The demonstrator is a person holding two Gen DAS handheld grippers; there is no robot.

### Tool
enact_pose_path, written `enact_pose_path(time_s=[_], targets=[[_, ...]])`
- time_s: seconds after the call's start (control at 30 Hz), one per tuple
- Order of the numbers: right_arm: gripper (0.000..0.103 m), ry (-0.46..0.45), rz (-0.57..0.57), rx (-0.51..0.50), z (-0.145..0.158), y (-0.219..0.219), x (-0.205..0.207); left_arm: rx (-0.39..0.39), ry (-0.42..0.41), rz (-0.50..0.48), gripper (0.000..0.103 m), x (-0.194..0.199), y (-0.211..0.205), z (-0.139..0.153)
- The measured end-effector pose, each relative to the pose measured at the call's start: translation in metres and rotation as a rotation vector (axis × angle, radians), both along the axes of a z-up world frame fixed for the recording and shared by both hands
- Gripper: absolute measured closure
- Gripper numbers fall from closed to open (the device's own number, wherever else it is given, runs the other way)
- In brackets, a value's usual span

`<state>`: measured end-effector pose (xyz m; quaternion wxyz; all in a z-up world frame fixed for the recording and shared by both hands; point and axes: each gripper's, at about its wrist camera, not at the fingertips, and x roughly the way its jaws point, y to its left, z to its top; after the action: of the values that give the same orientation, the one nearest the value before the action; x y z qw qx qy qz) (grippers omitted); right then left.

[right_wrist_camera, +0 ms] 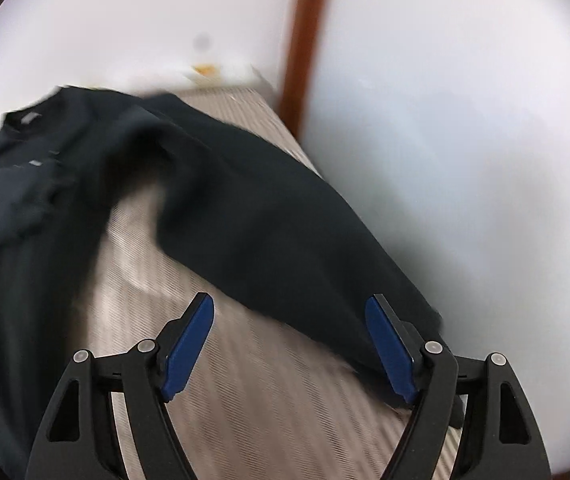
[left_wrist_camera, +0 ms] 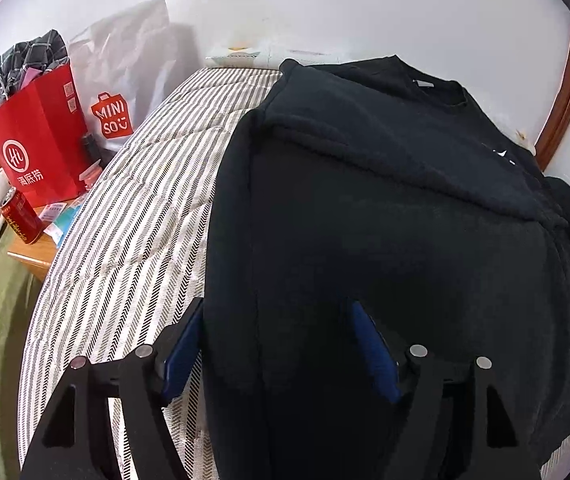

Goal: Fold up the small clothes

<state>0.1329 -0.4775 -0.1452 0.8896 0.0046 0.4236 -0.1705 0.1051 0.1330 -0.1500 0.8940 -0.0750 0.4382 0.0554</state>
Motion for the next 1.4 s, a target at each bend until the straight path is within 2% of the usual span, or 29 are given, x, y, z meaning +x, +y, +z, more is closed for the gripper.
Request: enact_pose_path(time_s=[0.27,0.3,0.33,0.4,0.43,0.53,0.67,0.8,0.97,1.07,1.17,1.27,1.4], targets=[[0.028,0.002,-0.066,0.054,-0.024,-0.032,-0.006,0.016,-0.006,0.010,0.030,-0.001,-0.002,-0.001],[0.039,-0.002,-0.069,0.069,-0.024,-0.034,-0.003,0.015,-0.007,0.012,0.030,-0.002,-0.001,-0.001],[0.058,-0.014,-0.073,0.086,-0.023,-0.036,-0.002,0.013,-0.008,0.013,0.030,-0.003,0.000,-0.001],[0.085,-0.013,-0.085,0.059,-0.023,-0.034,0.003,0.005,-0.011,0.018,0.030,-0.004,0.001,-0.001],[0.090,-0.006,-0.087,0.029,-0.020,-0.031,0.007,0.003,-0.011,0.018,0.030,-0.003,0.002,-0.001],[0.093,-0.039,-0.096,-0.005,-0.002,-0.024,0.014,0.006,0.000,0.017,0.030,-0.003,0.003,0.001],[0.093,-0.171,-0.023,-0.015,0.056,0.013,0.015,0.045,0.001,0.023,0.030,-0.005,0.009,0.003],[0.093,-0.278,0.115,-0.010,0.110,0.076,0.025,0.049,-0.010,0.049,0.030,-0.006,0.024,0.004],[0.093,-0.369,0.324,0.016,0.152,0.177,0.041,0.037,0.013,0.067,0.030,-0.003,0.030,0.000],[0.093,-0.384,0.437,0.061,0.160,0.233,0.050,0.047,0.021,0.067,0.029,-0.002,0.027,-0.001],[0.093,-0.375,0.532,0.095,0.154,0.285,0.063,0.048,0.012,0.067,0.028,-0.003,0.026,-0.002],[0.092,-0.325,0.595,0.109,0.129,0.333,0.082,0.042,0.009,0.069,0.028,-0.004,0.028,-0.002],[0.090,-0.214,0.588,0.121,0.082,0.364,0.119,0.047,0.011,0.068,0.027,-0.005,0.028,-0.002]])
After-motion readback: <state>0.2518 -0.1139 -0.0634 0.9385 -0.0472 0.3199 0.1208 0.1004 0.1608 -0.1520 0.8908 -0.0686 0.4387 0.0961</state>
